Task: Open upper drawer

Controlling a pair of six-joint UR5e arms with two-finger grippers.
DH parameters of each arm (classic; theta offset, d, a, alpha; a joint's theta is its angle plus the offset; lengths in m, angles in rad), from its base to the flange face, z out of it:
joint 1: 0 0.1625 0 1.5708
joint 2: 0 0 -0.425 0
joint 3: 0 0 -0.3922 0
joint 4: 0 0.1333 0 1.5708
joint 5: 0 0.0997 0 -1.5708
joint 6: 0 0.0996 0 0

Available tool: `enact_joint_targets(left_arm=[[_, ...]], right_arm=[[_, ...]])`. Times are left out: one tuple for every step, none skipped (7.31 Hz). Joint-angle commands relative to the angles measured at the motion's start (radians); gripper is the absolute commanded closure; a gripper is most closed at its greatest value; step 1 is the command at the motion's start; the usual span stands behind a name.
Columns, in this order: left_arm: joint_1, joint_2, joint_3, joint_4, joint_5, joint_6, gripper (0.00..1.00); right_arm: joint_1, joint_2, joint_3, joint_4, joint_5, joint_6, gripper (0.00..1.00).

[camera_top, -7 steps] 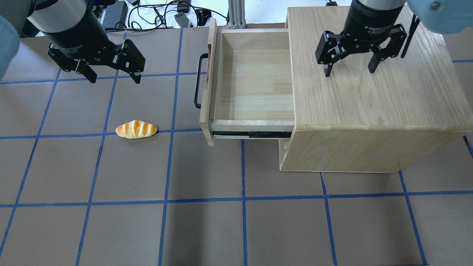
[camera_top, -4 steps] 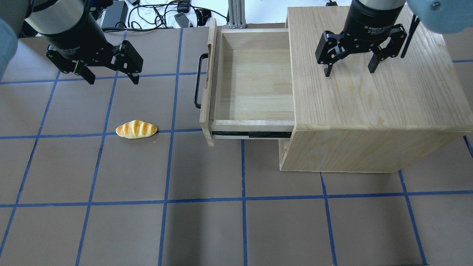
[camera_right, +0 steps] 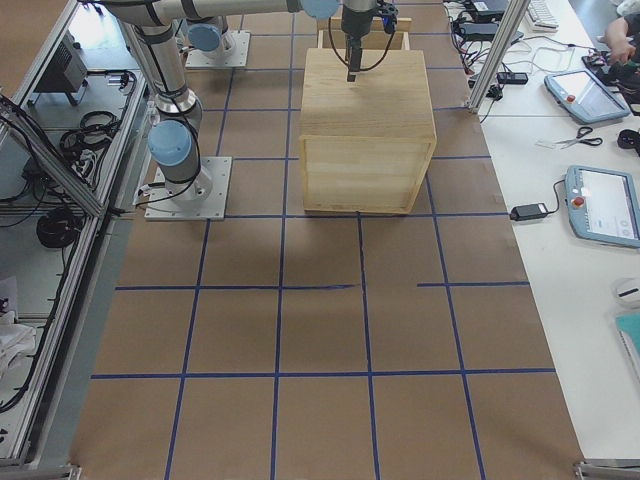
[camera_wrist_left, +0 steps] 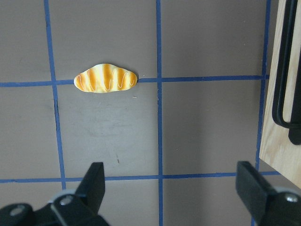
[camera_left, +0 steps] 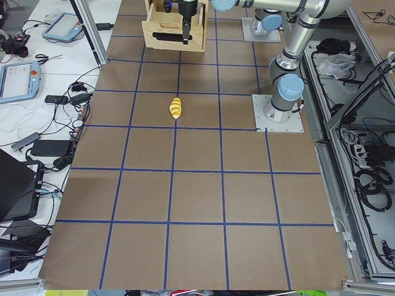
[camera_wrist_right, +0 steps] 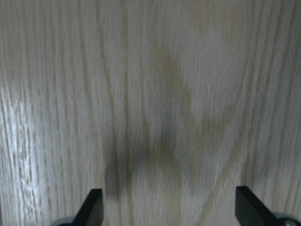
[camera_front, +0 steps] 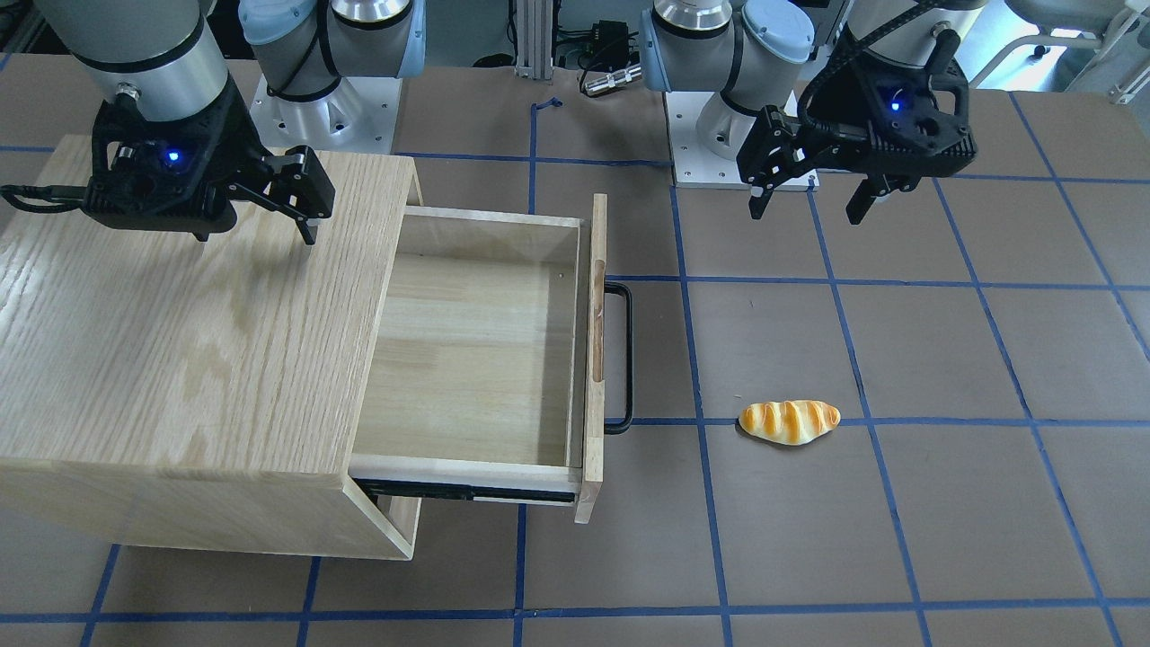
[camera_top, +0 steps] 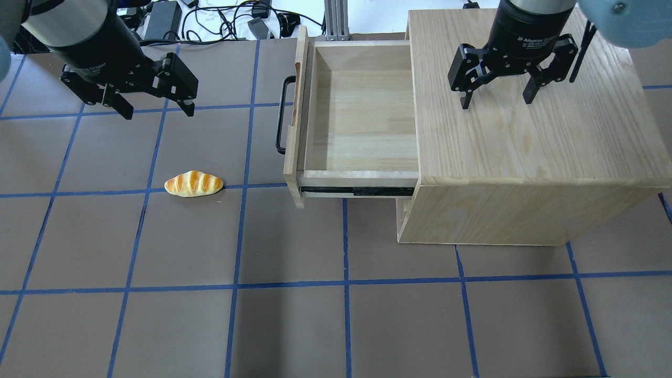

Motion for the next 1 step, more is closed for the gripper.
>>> enact_joint_targets(left_arm=[[0.001, -0.004, 0.001, 0.003, 0.002, 0.001, 0.00]], right_arm=[[0.000, 0.000, 0.000, 0.000, 0.000, 0.001, 0.00]])
